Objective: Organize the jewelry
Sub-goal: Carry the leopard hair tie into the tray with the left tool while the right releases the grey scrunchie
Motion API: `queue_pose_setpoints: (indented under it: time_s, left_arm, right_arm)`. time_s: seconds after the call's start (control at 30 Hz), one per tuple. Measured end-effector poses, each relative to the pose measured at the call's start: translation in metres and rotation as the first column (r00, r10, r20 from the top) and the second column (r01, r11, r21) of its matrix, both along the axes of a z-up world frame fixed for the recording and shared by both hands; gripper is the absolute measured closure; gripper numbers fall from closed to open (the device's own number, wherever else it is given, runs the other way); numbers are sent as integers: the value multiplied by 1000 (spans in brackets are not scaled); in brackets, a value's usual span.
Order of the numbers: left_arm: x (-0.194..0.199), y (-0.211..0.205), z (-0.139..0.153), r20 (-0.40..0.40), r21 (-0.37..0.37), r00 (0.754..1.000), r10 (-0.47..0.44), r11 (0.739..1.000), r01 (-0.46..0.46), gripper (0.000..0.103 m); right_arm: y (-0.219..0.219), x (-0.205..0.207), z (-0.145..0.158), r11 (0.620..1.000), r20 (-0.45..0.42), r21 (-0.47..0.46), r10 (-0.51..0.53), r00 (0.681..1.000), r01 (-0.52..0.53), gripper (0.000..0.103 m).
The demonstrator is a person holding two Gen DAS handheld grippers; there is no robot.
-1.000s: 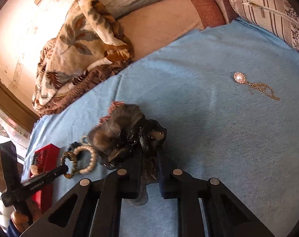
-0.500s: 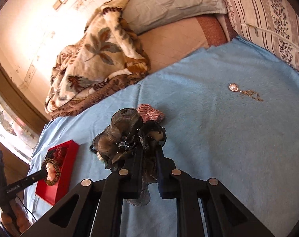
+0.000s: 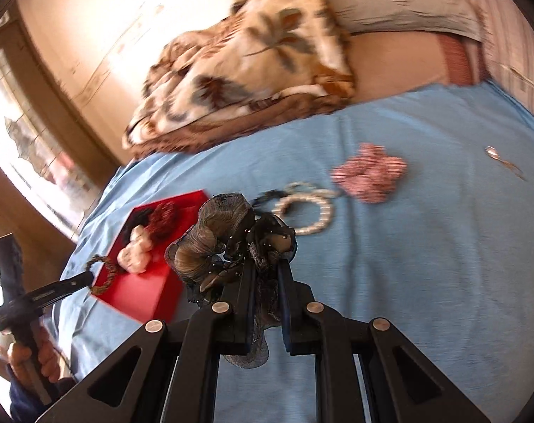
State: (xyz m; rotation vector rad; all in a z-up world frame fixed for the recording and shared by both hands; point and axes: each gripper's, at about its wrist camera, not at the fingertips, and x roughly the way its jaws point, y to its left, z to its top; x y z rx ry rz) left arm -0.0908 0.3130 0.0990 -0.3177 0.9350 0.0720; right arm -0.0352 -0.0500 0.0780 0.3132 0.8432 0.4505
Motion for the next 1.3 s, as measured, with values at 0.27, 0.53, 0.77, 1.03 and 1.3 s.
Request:
queue_pose_setpoints:
  time_s: [0.27,0.53,0.77,1.03,1.3]
  left_arm:
    - [2,44,-27,-41,4,996,76,997,-76,97]
    - [6,74,-47,-67,17,991,118,993,-117,97]
    - [15,72,-56,-87,49,991,98,994,-94,97]
    - [16,64,-52,-62,109,994,88,991,-81,96]
    - [9,70,-43,-13,91,993,121,989,-119,71]
  right_arm:
    - [89,14,15,990,10,-63,128,992,-127,90]
    - [169,47,9,963,-8,-176,204,979,-202,90]
    - [224,91,-11,914,-39,-346,212,977,-212,90]
    - [250,114,-33,858,-71,-465,208,975,-217,87]
    - [250,115,-20,844,-21,-512,173,985,-160,56]
